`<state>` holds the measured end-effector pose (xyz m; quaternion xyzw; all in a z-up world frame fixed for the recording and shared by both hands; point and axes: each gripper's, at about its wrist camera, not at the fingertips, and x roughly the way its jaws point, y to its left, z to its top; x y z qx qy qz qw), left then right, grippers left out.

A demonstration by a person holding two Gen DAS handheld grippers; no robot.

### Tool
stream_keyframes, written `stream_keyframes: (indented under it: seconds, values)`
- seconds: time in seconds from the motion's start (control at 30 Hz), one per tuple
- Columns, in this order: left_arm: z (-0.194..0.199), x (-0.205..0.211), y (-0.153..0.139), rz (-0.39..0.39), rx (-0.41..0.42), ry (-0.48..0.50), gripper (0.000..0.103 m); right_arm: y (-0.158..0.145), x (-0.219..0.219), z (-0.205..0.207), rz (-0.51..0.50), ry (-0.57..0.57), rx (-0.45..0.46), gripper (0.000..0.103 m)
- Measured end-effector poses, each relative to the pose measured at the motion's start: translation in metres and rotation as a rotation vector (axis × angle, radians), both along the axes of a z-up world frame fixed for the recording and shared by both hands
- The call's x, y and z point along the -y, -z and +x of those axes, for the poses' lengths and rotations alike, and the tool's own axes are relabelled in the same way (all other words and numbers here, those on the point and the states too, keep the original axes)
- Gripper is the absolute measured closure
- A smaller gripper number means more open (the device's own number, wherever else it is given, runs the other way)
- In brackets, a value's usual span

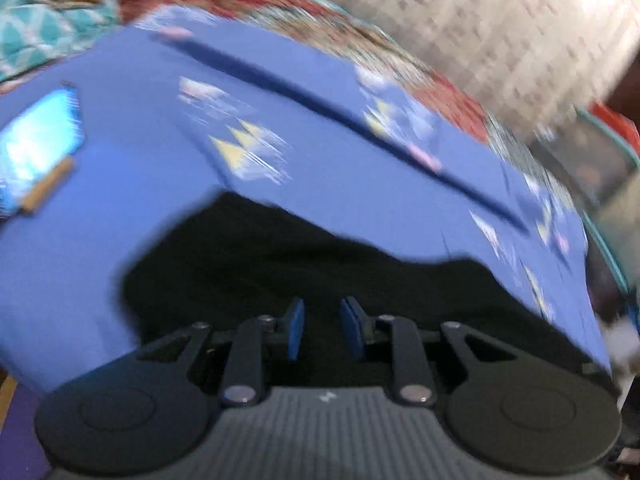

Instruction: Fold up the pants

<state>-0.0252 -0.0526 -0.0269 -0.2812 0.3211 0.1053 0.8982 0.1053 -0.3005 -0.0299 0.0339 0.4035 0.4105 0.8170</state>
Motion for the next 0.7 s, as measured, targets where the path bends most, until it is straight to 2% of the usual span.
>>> stream_keyframes:
  seconds: [0.1,0.17,0.23,0.37,0.47,0.5,0.53,0.7]
  values:
    - [0.02,0.014,0.021,-0.03,-0.075,0.046,0.081,0.0,0.004,-0.018,-0.06,-0.028,0.083,0.083]
    - [0.029,0.013,0.041,-0.033,-0.152,0.017,0.085,0.001,0.003,-0.024,-0.087,-0.06,0.122,0.077]
    - [0.028,0.009,0.052,-0.056,-0.158,0.004,0.085,0.004,0.002,-0.027,-0.116,-0.084,0.159,0.064]
    - [0.021,-0.003,0.057,-0.128,-0.171,-0.028,0.097,0.015,0.001,-0.03,-0.221,-0.104,0.267,0.062]
    - [0.019,-0.011,0.059,-0.173,-0.168,-0.042,0.097,0.028,-0.006,-0.024,-0.292,-0.115,0.33,0.06]
    - [0.019,-0.011,0.059,-0.179,-0.169,-0.045,0.097,0.03,-0.005,-0.022,-0.292,-0.112,0.326,0.071]
    - [0.019,-0.009,0.059,-0.179,-0.171,-0.048,0.097,0.029,-0.001,-0.02,-0.27,-0.106,0.311,0.099]
    - [0.023,-0.005,0.056,-0.143,-0.193,-0.051,0.097,0.012,0.024,-0.016,-0.16,-0.136,0.164,0.099]
